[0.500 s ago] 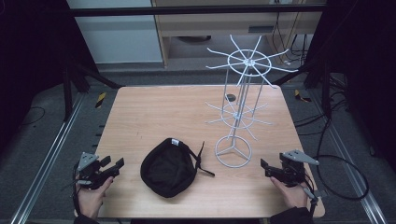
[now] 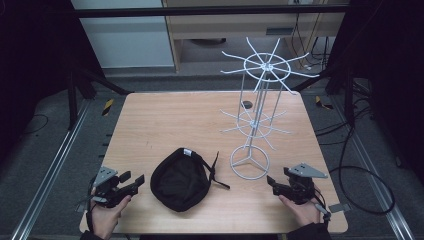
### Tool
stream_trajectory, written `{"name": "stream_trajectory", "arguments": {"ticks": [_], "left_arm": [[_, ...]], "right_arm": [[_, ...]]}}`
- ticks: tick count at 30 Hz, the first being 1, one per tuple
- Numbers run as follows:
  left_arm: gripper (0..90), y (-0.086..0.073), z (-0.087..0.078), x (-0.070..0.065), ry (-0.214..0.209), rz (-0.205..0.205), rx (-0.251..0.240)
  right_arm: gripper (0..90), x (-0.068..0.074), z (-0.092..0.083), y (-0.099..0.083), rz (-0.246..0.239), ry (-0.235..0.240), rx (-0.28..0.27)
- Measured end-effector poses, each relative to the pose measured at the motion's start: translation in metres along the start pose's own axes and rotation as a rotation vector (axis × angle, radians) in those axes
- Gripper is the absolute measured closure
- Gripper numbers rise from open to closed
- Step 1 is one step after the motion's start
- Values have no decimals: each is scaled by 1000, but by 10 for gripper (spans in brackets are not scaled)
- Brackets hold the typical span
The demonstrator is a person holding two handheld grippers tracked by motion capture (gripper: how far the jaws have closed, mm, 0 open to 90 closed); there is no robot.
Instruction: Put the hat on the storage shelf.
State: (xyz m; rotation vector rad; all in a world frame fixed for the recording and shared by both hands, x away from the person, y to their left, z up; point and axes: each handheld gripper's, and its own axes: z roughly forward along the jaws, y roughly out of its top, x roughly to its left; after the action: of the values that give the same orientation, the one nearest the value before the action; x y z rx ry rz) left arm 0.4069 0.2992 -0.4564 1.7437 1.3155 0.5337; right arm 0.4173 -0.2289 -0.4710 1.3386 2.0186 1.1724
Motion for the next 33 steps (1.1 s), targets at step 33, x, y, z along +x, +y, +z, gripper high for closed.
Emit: {"name": "stream_trajectory", "arguments": {"ticks": [33], "left_arm": [[400, -4, 10, -31, -42, 29, 76]], "right_arm": [[399, 100, 34, 39, -163, 244, -56]]}}
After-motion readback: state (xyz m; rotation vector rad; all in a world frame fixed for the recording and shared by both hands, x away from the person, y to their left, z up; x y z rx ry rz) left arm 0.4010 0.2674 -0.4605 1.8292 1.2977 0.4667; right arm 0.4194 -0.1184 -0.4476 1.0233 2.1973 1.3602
